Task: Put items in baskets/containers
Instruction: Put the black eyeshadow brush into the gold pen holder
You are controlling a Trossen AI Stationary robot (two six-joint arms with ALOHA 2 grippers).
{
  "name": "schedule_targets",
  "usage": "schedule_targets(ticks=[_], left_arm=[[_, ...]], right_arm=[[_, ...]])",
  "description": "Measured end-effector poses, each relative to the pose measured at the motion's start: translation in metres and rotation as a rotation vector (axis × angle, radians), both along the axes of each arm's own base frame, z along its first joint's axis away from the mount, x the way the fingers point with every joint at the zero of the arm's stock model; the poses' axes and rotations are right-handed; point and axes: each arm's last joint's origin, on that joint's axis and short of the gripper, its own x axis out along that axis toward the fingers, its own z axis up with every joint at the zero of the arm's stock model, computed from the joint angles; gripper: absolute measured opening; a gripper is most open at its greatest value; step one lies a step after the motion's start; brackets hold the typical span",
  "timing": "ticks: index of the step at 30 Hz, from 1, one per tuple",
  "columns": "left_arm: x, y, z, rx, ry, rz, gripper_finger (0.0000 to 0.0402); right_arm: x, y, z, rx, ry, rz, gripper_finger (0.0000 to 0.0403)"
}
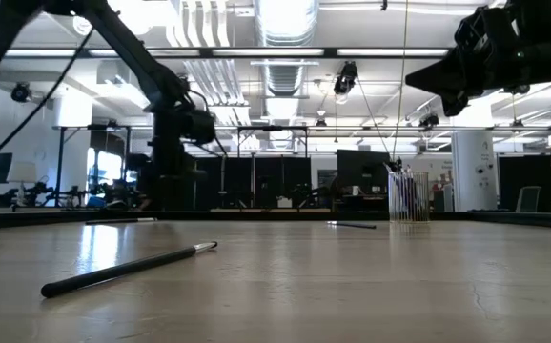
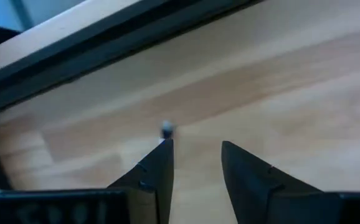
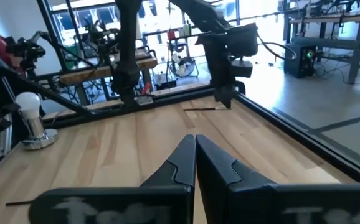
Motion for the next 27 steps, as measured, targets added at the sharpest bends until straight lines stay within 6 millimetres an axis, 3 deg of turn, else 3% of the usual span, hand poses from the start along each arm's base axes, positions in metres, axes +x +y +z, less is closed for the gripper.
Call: schedule_targets(ticks=[7, 17, 27], left_arm=[[0.002, 0.02, -0.013, -0.027, 0.062, 0.004, 0.0126], [-0.005, 0.023, -0.019, -0.06, 0.087, -0.023, 0.0122], [-0.008, 0.014, -0.029, -0.176, 0.05, -0.071, 0.0026]], right_arm=[[0.0, 0.001, -0.003, 0.013, 0.009, 0.007, 0.0008], [0.0, 0.001, -0.005, -0.007, 0.017, 0.007, 0.0008], [0.0, 0.001, -0.005, -0.006, 0.018, 0.007, 0.0008]])
